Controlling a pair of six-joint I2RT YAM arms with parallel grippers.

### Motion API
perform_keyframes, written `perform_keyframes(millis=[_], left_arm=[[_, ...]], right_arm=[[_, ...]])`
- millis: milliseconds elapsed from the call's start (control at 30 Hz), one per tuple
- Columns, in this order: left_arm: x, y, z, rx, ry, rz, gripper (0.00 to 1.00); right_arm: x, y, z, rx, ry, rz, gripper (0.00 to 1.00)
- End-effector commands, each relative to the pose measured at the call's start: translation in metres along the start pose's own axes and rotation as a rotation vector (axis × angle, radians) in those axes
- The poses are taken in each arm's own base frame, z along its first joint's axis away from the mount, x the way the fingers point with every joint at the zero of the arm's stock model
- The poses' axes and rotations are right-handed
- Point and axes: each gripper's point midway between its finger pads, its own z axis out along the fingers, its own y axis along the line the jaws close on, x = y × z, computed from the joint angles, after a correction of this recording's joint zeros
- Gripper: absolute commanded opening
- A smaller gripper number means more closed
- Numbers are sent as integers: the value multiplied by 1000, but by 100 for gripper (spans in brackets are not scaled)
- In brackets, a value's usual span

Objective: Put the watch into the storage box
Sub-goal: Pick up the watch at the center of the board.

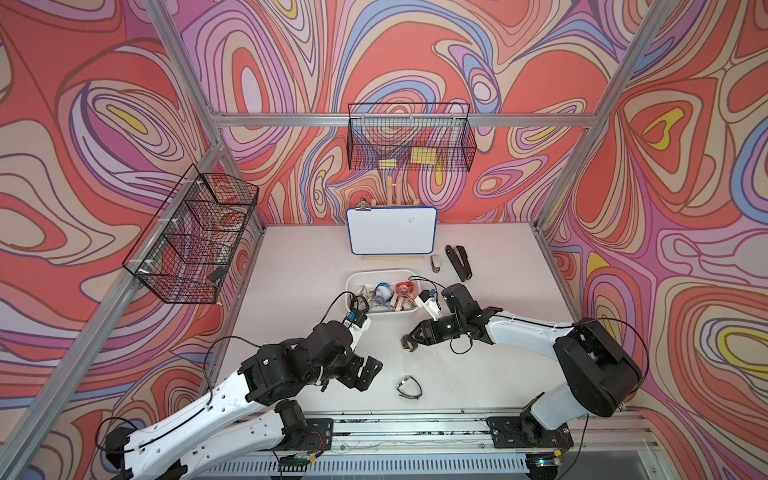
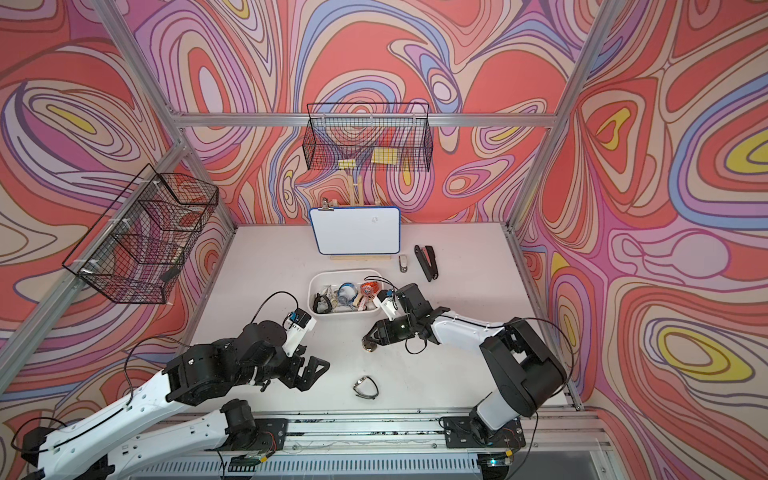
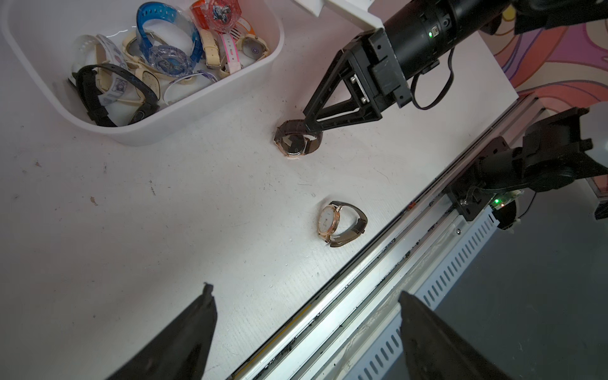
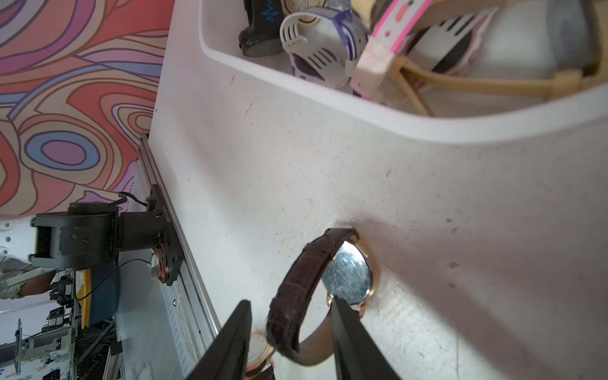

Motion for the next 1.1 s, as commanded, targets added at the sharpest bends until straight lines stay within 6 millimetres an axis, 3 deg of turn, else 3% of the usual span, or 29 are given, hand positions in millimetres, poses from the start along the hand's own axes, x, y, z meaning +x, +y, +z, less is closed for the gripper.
perform_keyframes(millis=[0, 300, 533, 1067], left_arm=[[-6, 0, -1, -10, -25, -2, 92], [-3, 2, 0, -19, -23, -1, 91], [-3, 5, 0, -30, -24, -1, 90], [-5, 11, -5, -56, -51, -7, 90]], right_arm=[[-2, 4, 2, -45, -5, -34, 42], [14, 9, 3, -106, 28, -14, 31], [25, 12, 6, -152, 60, 10, 29], [9, 26, -4, -164, 22, 4, 1]])
